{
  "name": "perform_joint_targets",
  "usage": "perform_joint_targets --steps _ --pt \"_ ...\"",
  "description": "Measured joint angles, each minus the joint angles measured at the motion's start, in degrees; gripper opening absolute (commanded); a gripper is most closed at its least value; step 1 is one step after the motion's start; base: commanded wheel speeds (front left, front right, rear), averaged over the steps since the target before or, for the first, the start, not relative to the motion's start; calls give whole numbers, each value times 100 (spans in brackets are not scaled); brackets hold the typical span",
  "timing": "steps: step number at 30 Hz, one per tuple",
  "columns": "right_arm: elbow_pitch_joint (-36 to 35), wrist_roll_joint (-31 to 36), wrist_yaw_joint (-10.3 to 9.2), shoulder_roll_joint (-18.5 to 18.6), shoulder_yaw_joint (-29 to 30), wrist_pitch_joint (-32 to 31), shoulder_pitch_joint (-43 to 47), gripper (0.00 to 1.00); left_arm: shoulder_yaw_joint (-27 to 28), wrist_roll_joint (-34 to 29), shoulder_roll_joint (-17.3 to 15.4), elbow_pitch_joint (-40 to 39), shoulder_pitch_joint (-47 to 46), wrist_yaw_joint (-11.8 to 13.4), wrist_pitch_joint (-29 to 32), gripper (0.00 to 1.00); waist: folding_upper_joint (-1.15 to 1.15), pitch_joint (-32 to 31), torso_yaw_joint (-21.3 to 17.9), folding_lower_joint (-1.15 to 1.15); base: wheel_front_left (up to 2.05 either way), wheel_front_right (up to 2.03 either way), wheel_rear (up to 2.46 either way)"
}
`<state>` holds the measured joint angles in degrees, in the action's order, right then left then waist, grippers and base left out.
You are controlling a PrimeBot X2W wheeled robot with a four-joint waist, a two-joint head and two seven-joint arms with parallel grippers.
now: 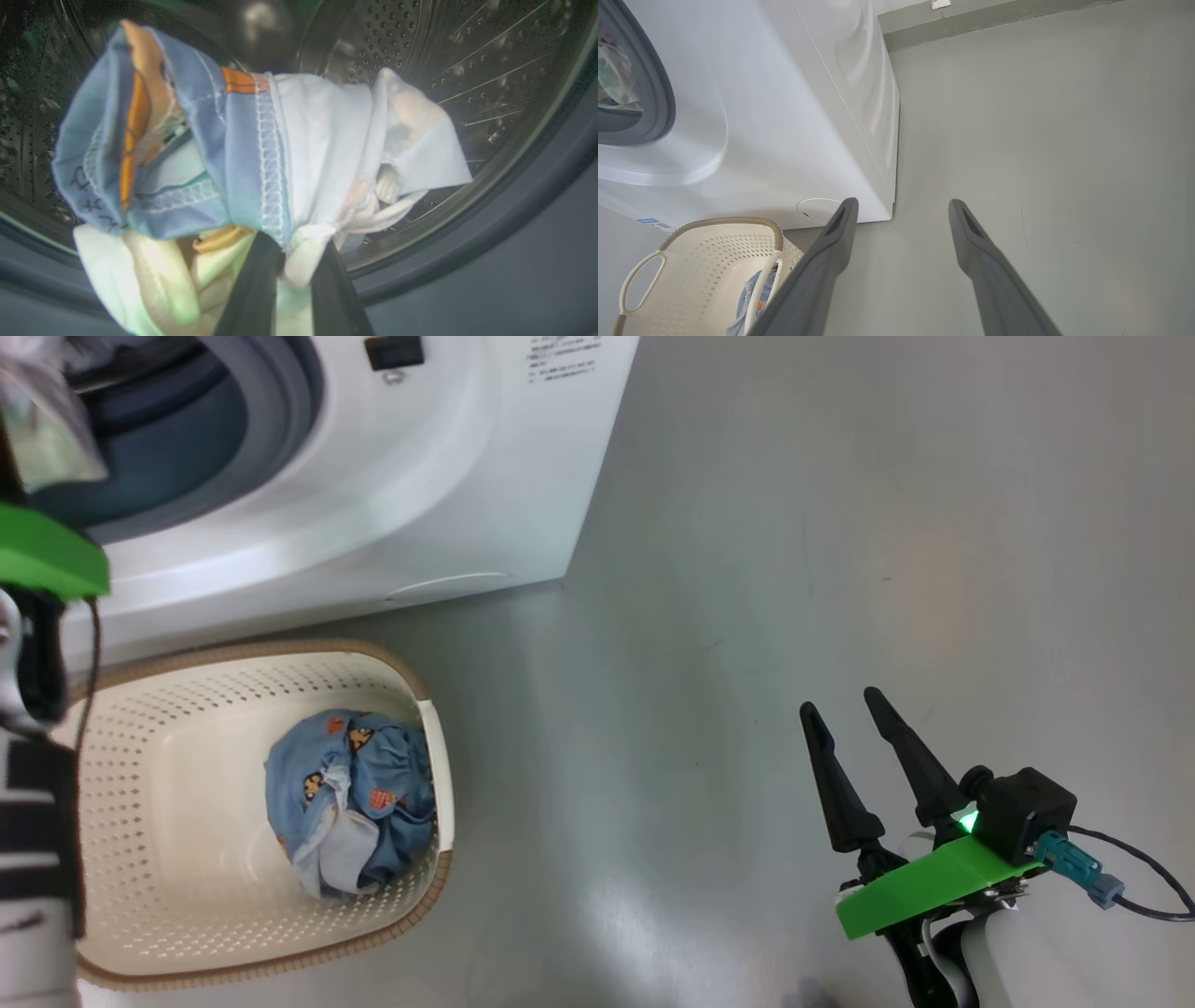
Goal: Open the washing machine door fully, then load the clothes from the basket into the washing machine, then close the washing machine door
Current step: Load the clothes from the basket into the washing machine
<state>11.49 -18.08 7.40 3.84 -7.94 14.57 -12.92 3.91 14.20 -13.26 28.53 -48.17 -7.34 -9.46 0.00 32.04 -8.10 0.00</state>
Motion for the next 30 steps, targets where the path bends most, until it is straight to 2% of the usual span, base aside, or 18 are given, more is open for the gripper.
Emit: perform_joint_targets --steps 11,22,24,30 --pt "-33 -23 0 -23 -14 0 -2 100 -64 211 -304 923 -884 0 370 0 0 313 -123 0 0 0 0" --pt "-70 -24 0 -37 -33 0 -41 100 -458 227 -528 1491 -1875 0 519 0 0 760 -160 0 0 0 0" --pt "-73 -24 0 -52 -40 0 -126 100 -556 167 -653 1557 -2088 0 296 0 0 877 -174 0 0 0 0" --pt "-68 -32 0 -54 -44 0 -139 100 -731 65 -690 1631 -2397 0 -249 0 0 1007 -181 0 0 0 0"
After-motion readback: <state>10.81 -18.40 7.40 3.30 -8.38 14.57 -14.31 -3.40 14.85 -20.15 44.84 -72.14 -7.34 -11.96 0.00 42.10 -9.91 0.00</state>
